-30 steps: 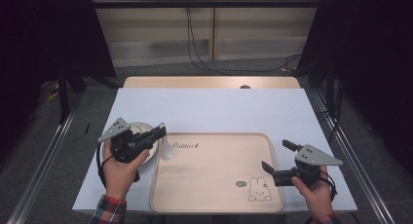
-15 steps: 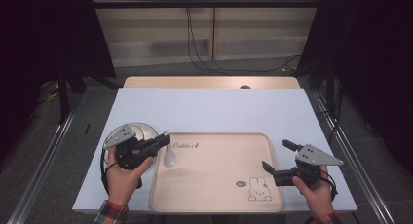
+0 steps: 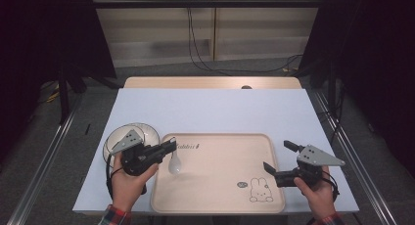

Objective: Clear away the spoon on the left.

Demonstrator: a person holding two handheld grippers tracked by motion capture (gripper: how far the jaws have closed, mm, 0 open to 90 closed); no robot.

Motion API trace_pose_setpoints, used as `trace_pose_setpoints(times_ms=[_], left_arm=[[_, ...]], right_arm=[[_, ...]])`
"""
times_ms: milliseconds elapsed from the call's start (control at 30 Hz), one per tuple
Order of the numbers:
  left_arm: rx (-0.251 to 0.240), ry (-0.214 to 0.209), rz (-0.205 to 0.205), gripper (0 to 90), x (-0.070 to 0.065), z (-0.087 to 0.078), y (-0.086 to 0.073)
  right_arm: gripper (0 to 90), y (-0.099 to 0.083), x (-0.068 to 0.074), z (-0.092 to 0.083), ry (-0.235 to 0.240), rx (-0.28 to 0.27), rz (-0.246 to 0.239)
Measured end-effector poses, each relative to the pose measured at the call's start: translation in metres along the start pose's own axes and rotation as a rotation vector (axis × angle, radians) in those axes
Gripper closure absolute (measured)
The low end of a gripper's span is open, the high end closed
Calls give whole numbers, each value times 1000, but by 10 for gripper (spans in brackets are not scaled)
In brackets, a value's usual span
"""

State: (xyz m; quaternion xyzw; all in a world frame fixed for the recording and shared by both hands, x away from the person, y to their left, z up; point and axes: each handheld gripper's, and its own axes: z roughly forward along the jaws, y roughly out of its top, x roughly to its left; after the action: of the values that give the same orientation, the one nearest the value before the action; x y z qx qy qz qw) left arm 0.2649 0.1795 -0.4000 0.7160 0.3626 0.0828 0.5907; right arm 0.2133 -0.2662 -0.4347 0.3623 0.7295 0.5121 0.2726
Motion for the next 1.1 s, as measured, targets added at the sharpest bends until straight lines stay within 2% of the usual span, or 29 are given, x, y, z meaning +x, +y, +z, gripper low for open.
trace_pose_setpoints(times_ms=[33,133,200,233,400,467,600,733,1100], left_arm=[[-3,-15,-4,857,-1,1,-1],[9,-10,7,856,-2,1,-1],[8,-15,-5,856,-4,2,-2],[9,-33,-6,856,-5,2,-4],[16,-27,12,856,-9,3,-5],[17,-39,11,856,-9,3,-7],[31,-26,8,856,-10,4,-9],[37,-33,10,856,-11,4,-11],[45,-86,-3,856,-18,6,-18]], right_arm=[[8,0,0,0,-1,-2,-2],[8,0,0,-1,1,-4,0],[8,0,-1,-1,0,-3,-3],[8,0,-1,-1,-2,-5,2],[8,0,-1,-2,-4,-7,1],[8,0,-1,-1,-3,-3,2],[9,0,-1,-1,-2,-4,0],[9,0,-2,-2,-6,-5,-1],[9,0,-2,-2,-9,-7,2]])
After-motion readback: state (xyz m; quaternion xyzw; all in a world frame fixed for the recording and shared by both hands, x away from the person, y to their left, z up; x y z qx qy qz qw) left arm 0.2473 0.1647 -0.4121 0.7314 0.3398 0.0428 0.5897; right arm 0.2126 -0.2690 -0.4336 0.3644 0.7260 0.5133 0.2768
